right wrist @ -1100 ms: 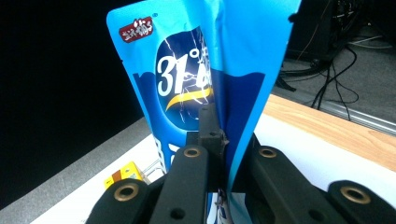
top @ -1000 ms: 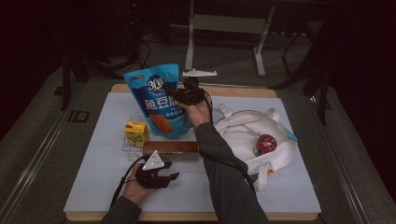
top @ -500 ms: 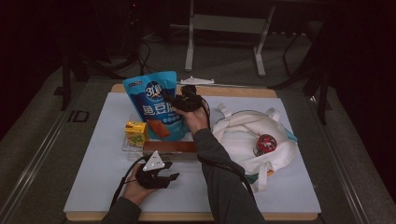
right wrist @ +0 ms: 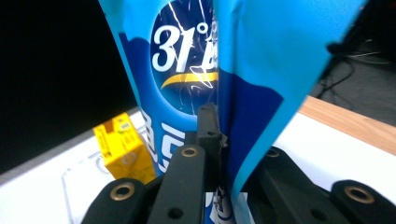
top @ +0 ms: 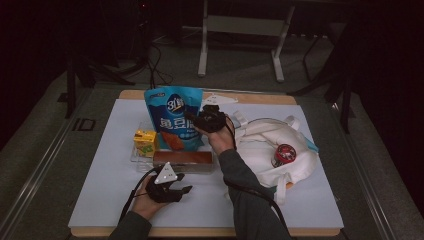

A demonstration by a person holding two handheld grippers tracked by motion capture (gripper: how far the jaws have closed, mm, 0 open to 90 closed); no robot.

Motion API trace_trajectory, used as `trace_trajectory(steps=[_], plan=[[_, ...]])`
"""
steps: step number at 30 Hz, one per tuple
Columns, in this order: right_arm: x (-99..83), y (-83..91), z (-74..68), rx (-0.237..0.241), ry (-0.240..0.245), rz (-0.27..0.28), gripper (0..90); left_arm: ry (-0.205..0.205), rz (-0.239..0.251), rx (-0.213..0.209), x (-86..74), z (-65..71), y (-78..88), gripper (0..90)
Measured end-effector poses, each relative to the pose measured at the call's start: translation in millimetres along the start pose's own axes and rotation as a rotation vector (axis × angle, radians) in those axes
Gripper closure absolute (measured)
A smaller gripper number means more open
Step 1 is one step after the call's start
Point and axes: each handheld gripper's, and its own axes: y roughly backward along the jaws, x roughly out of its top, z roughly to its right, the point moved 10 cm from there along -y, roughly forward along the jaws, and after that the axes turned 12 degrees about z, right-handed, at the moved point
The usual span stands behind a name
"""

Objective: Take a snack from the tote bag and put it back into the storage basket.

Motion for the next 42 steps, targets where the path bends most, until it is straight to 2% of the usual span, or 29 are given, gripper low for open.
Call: trace_trajectory(steps=[2, 3, 6, 13, 16, 21, 26, 30, 33, 37, 38, 40, 42], plan=[[-2.5, 2.0, 3.3, -0.037, 0.004, 0.013, 87.7, 0.002, 0.001, 0.0, 0.0, 0.3, -0.2, 46.7], [-3.8, 2.8, 5.3, -0.056, -0.01, 0.025, 87.9, -0.002, -0.002, 0.0, -0.1, 0.0, 0.1, 46.7], [-6.4, 6.3, 7.8, -0.076, -0.036, 0.054, 88.0, -0.003, -0.004, -0.002, -0.2, 0.2, 0.0, 46.7], [-7.1, 1.1, -5.1, -0.04, -0.01, 0.031, 83.8, 0.003, -0.002, -0.001, -0.1, 0.4, -0.5, 46.6], [-7.8, 1.7, -6.8, -0.035, 0.034, -0.022, 72.9, 0.001, -0.004, -0.003, -0.2, 0.4, -0.3, 46.6], [-3.8, 14.2, -8.3, -0.007, 0.06, -0.051, 61.5, 0.003, -0.003, -0.006, -0.2, 0.5, -0.4, 46.5], [-3.2, 31.9, -8.8, 0.025, 0.111, -0.094, 59.3, 0.003, -0.005, -0.005, -0.3, 0.4, -0.5, 46.5], [-11.3, 44.1, -2.6, 0.031, 0.137, -0.142, 60.0, 0.006, -0.006, -0.005, -0.4, 0.7, -0.7, 46.5], [-22.0, 49.0, 4.8, 0.01, 0.168, -0.19, 62.4, 0.001, -0.01, -0.004, -0.7, 0.2, -0.6, 46.5], [-39.5, 46.7, 16.8, -0.063, 0.22, -0.28, 77.3, 0.0, -0.011, -0.003, -0.7, 0.1, -0.6, 46.5], [-43.6, 45.0, 17.8, -0.078, 0.216, -0.3, 82.3, 0.001, -0.011, -0.003, -0.8, 0.3, -0.6, 46.5], [-51.4, 40.3, 16.6, -0.072, 0.219, -0.334, 88.0, 0.0, -0.01, -0.003, -0.8, 0.4, -0.7, 46.5], [-56.1, 35.7, 15.7, -0.087, 0.226, -0.347, 89.8, 0.001, -0.011, -0.004, -0.8, 0.5, -0.7, 46.5]])
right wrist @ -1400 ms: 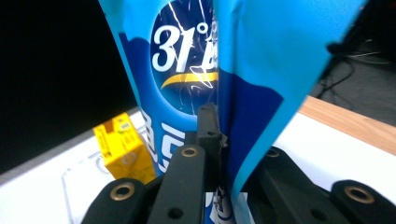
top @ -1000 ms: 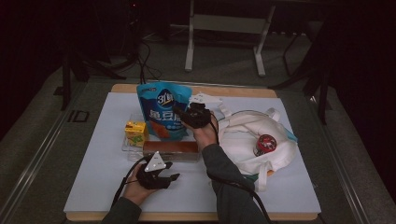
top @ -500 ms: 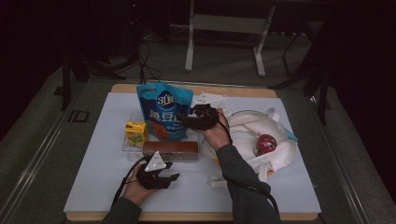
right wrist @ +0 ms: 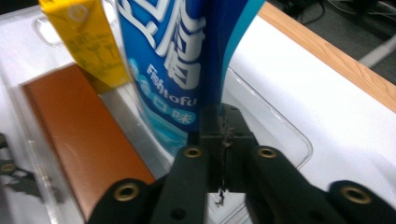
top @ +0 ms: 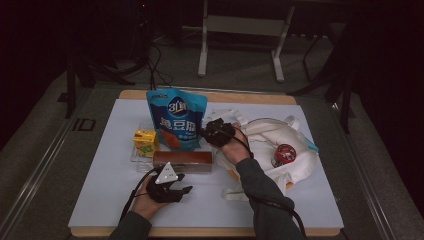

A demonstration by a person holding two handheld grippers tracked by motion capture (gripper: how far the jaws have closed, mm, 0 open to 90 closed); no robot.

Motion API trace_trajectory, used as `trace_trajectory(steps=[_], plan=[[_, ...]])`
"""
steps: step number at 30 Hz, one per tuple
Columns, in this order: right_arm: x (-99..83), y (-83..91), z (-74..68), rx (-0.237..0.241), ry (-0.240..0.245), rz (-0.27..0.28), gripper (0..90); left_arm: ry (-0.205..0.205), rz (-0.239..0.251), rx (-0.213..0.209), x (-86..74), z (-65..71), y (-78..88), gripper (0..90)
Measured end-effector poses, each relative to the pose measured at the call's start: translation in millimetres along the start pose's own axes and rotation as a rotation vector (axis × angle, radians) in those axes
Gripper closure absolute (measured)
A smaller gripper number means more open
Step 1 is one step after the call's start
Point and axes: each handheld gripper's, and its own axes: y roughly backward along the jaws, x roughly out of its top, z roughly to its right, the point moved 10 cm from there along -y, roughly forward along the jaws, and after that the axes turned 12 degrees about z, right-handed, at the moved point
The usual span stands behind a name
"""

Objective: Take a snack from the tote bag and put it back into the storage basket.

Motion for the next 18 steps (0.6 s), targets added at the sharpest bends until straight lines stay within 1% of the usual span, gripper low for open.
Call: trace_trajectory(steps=[2, 7, 12, 14, 15, 18], plan=[[1.9, -3.6, -1.8, -0.005, -0.028, 0.005, 90.0, 0.002, -0.002, -0.001, -0.2, 0.1, 0.0, 46.5], [9.0, -15.8, -6.5, -0.04, -0.032, 0.004, 90.0, -0.004, -0.003, 0.002, -0.2, -0.2, -0.2, 46.5], [14.5, -26.8, -8.7, -0.047, -0.054, 0.009, 89.9, -0.003, -0.003, 0.0, -0.2, 0.0, -0.4, 46.5], [15.3, -30.3, -7.1, -0.06, -0.065, 0.01, 89.5, -0.003, -0.004, 0.0, -0.3, 0.0, -0.2, 46.5], [15.7, -31.6, -7.3, -0.062, -0.077, 0.012, 89.3, -0.003, -0.004, 0.0, -0.2, 0.0, -0.3, 46.5], [16.2, -32.4, -6.6, -0.068, -0.082, 0.011, 89.0, -0.003, -0.004, -0.001, -0.2, 0.0, -0.3, 46.5]])
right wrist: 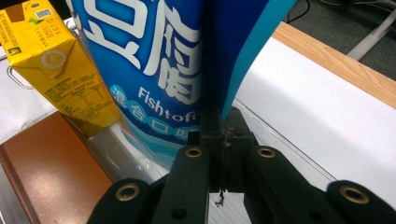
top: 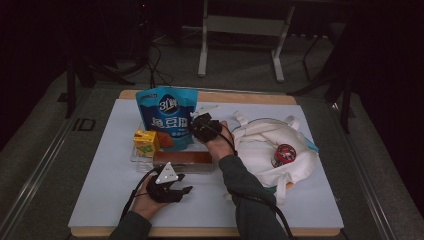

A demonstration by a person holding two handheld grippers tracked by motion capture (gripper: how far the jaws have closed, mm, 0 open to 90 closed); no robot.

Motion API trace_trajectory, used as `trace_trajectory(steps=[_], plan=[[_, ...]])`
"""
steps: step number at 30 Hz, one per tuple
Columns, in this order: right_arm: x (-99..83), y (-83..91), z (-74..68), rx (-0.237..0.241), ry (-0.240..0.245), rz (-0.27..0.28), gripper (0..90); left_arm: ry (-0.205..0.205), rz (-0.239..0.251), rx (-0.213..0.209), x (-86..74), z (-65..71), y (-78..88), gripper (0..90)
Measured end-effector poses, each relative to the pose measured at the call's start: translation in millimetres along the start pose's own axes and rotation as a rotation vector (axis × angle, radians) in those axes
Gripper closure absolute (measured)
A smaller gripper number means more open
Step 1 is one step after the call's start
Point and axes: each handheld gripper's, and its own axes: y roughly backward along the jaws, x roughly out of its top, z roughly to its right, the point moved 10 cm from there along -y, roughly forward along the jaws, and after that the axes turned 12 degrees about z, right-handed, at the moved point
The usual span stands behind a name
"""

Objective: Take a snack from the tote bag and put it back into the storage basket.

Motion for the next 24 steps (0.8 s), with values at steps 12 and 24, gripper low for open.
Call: trace_trajectory(steps=[12, 24], plan=[[0.3, 13.1, 2.4, 0.034, 0.039, -0.008, 82.4, 0.009, 0.002, -0.004, 0.1, 0.1, -0.2, 46.3], [5.7, 28.5, -0.5, 0.067, 0.082, -0.012, 76.4, 0.009, 0.0, -0.007, -0.1, 0.0, -0.2, 46.3]])
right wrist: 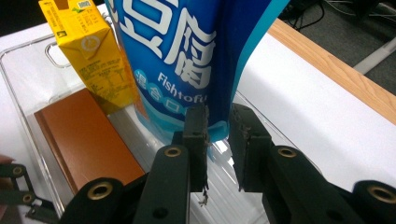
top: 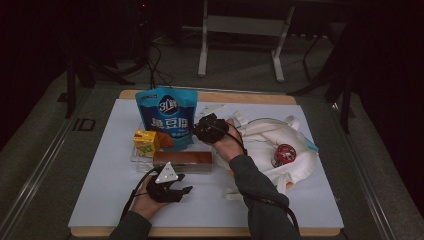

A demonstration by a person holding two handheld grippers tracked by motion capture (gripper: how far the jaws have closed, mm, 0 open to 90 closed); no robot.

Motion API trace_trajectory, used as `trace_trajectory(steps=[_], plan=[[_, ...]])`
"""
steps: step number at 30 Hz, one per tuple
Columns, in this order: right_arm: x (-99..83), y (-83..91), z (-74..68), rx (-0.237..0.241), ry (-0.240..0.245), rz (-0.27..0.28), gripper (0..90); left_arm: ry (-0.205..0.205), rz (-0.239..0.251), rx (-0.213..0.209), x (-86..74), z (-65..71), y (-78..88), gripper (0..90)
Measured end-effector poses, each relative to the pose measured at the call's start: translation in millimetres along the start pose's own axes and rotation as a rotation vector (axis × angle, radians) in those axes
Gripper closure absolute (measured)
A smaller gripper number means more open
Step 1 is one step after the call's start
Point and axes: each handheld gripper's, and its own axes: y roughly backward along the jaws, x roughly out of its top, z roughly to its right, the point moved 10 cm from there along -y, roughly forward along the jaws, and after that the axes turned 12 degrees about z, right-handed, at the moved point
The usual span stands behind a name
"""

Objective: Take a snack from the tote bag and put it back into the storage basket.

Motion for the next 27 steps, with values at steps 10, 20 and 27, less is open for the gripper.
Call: trace_trajectory(steps=[10, 20, 27], plan=[[-0.5, 9.4, -0.5, 0.018, 0.039, -0.019, 73.8, 0.002, 0.001, 0.0, 0.0, 0.0, -0.3, 46.3], [-4.9, 33.8, 9.9, 0.016, 0.055, -0.021, 72.1, 0.002, 0.001, 0.001, 0.0, -0.1, 0.0, 46.1], [-10.5, 50.0, 19.1, 0.007, 0.06, -0.028, 71.3, 0.003, 0.002, 0.003, 0.1, -0.6, -0.2, 46.0]])
